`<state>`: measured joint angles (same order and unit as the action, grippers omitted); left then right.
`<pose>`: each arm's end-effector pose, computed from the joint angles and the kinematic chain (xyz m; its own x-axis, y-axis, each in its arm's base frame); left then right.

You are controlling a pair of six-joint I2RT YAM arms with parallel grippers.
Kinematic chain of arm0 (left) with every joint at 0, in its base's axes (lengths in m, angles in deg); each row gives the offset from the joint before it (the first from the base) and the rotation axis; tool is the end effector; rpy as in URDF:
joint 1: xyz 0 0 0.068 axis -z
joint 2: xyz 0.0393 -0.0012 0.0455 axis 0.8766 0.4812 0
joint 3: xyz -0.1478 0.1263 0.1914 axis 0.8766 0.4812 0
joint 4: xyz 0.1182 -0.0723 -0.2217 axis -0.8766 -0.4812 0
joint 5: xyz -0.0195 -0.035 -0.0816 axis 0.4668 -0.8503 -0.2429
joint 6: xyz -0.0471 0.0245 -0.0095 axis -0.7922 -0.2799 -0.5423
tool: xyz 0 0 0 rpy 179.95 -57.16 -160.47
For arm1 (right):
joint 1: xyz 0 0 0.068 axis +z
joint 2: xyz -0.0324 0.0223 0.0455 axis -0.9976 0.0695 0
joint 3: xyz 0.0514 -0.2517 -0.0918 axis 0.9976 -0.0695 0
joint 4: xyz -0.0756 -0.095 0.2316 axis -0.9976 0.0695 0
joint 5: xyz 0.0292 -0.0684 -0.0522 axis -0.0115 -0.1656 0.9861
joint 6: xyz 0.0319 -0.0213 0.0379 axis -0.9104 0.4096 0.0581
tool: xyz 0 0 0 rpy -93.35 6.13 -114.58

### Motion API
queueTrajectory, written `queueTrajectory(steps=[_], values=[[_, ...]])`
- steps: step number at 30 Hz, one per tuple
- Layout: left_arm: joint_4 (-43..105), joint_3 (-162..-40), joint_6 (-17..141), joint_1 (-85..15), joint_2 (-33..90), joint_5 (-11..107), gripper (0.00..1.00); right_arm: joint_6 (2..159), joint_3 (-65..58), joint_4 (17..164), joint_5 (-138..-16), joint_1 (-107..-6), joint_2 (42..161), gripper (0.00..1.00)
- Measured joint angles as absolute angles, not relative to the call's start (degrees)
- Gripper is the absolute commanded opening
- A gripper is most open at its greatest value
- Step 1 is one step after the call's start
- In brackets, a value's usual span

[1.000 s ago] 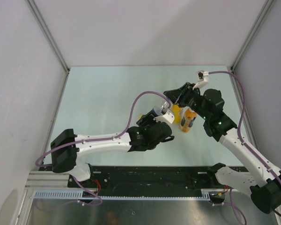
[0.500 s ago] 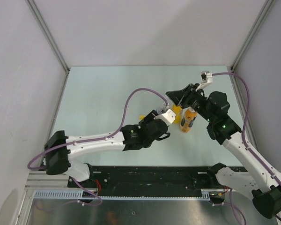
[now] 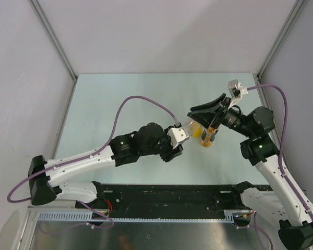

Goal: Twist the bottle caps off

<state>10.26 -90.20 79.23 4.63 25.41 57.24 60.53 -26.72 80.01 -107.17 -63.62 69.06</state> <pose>0.1174 -0.2602 0.3256 -0.1027 0.4847 -0.8686 0.9205 0.3772 0.1017 0.1632 0.0908 0.4123 -0.1848 0.3078 -0.9333 -0.8587 0.4114 0.3057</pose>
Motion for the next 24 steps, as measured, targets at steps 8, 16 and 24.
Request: queueTrajectory(steps=[8, 16, 24], values=[[11.02, -87.82, 80.41, 3.23, 20.67, 35.30, 0.30, 58.67, -28.28, 68.95, -124.98, -65.11, 67.51, 0.00], [10.91, -87.79, 81.33, 2.03, 20.14, 18.80, 0.30, 55.33, -29.72, 56.32, -134.82, -64.76, 66.33, 0.00], [11.09, -87.79, 81.44, 0.83, 20.69, 15.00, 0.30, 54.78, -29.76, 56.47, -133.66, -64.72, 66.54, 0.86]])
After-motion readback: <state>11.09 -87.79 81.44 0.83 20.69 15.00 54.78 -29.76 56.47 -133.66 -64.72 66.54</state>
